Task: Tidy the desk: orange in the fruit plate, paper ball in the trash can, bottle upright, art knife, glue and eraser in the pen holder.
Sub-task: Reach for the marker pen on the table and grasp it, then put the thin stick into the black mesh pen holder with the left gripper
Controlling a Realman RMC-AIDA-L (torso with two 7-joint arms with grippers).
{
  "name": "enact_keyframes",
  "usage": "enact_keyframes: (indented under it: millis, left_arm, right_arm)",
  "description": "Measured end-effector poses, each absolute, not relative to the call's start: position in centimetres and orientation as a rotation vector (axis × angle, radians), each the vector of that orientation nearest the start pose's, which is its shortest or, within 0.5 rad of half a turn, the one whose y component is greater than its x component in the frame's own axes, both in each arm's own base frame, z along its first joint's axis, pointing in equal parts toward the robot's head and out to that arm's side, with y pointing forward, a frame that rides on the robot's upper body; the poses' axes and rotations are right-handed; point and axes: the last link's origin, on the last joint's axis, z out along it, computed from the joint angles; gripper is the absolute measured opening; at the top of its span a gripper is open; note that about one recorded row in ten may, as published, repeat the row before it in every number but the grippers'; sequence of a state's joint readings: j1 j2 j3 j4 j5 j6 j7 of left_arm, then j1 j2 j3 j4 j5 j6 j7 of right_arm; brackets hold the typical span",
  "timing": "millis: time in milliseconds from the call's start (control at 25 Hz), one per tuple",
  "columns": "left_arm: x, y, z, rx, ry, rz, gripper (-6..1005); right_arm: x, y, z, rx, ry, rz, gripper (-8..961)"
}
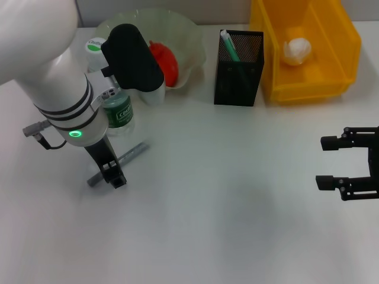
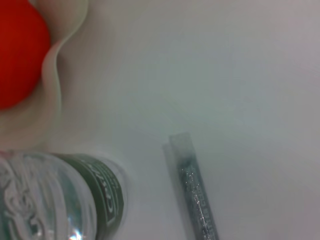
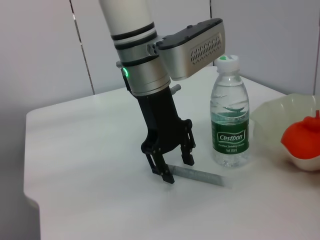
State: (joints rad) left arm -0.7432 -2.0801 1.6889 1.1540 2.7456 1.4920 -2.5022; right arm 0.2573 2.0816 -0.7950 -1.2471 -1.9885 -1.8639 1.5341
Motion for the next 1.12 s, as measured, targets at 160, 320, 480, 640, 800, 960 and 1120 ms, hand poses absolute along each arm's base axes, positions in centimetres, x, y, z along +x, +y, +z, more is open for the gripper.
enact_keyframes:
  millis: [160, 320, 480, 640, 800, 960, 1120]
  left_arm:
    - [-17.8, 35.8, -5.2, -2.635, -0.482, 0.984, 561]
    - [-18.0, 36.1, -5.5, -2.634, -0.486, 1.008, 438]
    - [-18.2, 36.3, -5.6, -2.633, -0.492, 1.017, 382]
    - [-18.1, 36.4, -5.6, -2.632, -0.497, 1.004, 326]
    - [-18.2, 36.5, -5.6, -2.633, -0.501, 1.0, 239]
    - [-18.4, 36.3, -5.7, -2.638, -0.511, 0.996, 181]
    - [-17.3, 36.1, -4.8, -2.671, -0.524, 0.892, 161]
  right_arm:
    - [26.2, 26.6, 7.1, -2.841, 0.427, 0.467, 734]
    - [26.4, 26.6, 7.2, -2.833, 0.438, 0.471, 734]
    - [26.5, 26.6, 7.1, -2.828, 0.448, 0.478, 734]
    - [26.5, 26.8, 7.1, -2.822, 0.448, 0.475, 734]
    - [26.4, 26.8, 7.1, -2.822, 0.454, 0.476, 734]
    - [26.4, 26.9, 7.1, -2.82, 0.461, 0.476, 734]
    - [26.4, 26.9, 7.2, -2.816, 0.462, 0.476, 734]
